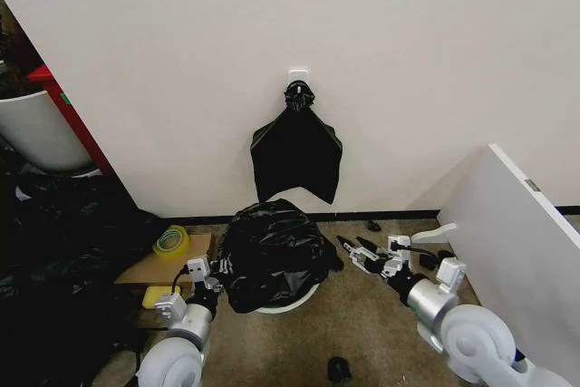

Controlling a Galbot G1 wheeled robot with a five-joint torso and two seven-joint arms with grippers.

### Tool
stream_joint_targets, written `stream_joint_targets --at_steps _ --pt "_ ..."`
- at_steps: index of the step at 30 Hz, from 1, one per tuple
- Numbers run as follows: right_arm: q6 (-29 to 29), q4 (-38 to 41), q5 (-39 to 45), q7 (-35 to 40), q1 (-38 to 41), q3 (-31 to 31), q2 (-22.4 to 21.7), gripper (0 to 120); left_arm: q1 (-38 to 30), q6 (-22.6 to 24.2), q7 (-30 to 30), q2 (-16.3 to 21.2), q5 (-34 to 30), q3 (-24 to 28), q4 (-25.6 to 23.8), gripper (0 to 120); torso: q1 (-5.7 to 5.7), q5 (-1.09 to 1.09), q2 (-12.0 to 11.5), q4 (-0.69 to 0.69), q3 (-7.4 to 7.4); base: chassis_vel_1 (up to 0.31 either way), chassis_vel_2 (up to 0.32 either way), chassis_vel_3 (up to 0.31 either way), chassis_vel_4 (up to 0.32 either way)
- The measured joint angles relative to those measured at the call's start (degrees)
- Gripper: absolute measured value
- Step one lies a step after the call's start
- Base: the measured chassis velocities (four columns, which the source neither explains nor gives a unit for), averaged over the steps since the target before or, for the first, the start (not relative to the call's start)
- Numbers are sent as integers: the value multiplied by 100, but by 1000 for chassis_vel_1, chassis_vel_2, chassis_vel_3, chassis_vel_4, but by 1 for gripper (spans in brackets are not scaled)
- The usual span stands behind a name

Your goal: Place the garbage bag over the trash bin.

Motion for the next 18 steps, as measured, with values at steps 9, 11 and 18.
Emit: stream_joint_targets --at_steps 9,11,18 --pt "475 628 -2341 -1699 -467 -423 -551 100 -19 469 23 184 261 30 -265 1 0 0 0 0 0 0 0 0 0" --pt "531 561 -2897 -2052 -303 -693 -670 100 -19 501 97 212 535 53 -292 1 0 0 0 0 0 0 0 0 0" --pt "130 389 -3060 -2278 411 -1375 -835 100 -15 555 273 293 1059 129 -355 1 0 0 0 0 0 0 0 0 0"
